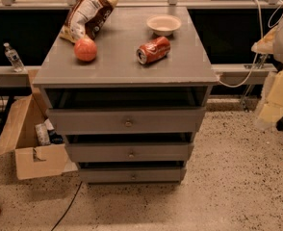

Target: Open top drawer

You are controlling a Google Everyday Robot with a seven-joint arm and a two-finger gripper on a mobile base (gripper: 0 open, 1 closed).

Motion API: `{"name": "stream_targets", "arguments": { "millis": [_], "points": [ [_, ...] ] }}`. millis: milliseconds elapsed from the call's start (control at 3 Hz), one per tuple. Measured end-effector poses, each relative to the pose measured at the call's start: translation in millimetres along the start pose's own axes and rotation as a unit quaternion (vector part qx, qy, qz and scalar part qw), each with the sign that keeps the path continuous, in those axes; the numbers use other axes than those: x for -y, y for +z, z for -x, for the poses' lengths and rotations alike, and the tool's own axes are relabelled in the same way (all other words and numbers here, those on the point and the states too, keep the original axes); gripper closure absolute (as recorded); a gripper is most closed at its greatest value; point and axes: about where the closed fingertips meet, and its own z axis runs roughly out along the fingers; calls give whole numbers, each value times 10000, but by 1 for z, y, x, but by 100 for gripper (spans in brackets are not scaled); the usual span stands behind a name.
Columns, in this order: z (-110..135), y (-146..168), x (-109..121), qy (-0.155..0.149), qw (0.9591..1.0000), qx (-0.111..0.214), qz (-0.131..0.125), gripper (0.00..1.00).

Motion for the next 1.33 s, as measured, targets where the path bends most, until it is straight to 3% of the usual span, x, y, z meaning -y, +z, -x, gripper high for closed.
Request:
{"name": "stream_targets", "arguments": {
  "millis": [333, 667, 1000, 1333],
  "points": [
    [1, 0, 0, -4, 10000, 13, -14, 0],
    [10, 37, -30, -82, 9995, 103, 282, 0],
    [35, 114, -80, -79, 9973, 415, 594, 0],
    [35, 115, -80, -78, 9973, 421, 598, 0]
  ]
}}
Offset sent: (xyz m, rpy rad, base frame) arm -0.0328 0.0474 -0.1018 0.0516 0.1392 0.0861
